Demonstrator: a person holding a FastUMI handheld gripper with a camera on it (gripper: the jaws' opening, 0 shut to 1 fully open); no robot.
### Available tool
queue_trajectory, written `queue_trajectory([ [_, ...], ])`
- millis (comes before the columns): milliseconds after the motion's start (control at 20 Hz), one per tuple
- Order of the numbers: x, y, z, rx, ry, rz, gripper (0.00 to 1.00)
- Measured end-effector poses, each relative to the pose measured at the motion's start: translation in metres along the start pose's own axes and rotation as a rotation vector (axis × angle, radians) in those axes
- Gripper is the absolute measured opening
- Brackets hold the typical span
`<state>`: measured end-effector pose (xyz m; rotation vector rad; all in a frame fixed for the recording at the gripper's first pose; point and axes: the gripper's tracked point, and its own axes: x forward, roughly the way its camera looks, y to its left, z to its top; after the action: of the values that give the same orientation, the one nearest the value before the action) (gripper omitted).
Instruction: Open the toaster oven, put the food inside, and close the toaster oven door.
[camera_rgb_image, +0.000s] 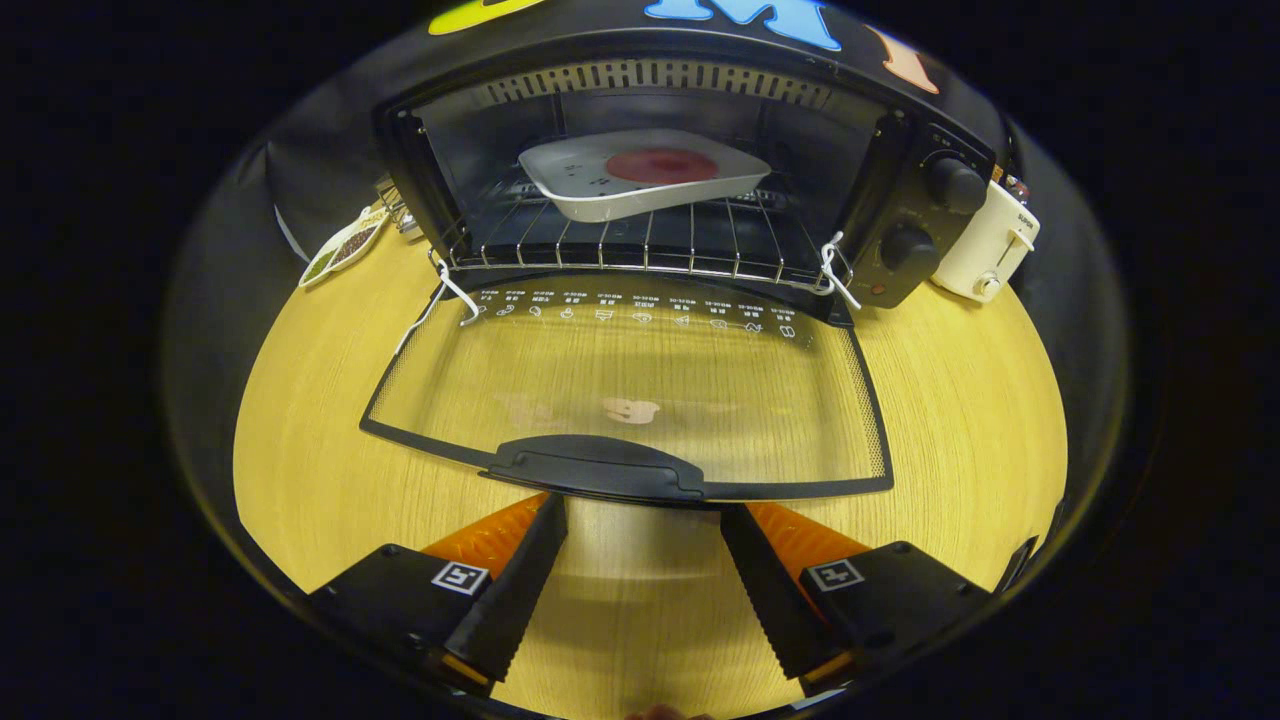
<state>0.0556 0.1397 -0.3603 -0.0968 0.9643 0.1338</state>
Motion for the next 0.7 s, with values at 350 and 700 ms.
queue_trajectory([
  [350, -0.027, 0.0, 0.012, -0.052, -0.061, -0.021, 0.99],
  [700, -0.077, -0.002, 0.045, -0.064, -0.23, -0.043, 0.99],
])
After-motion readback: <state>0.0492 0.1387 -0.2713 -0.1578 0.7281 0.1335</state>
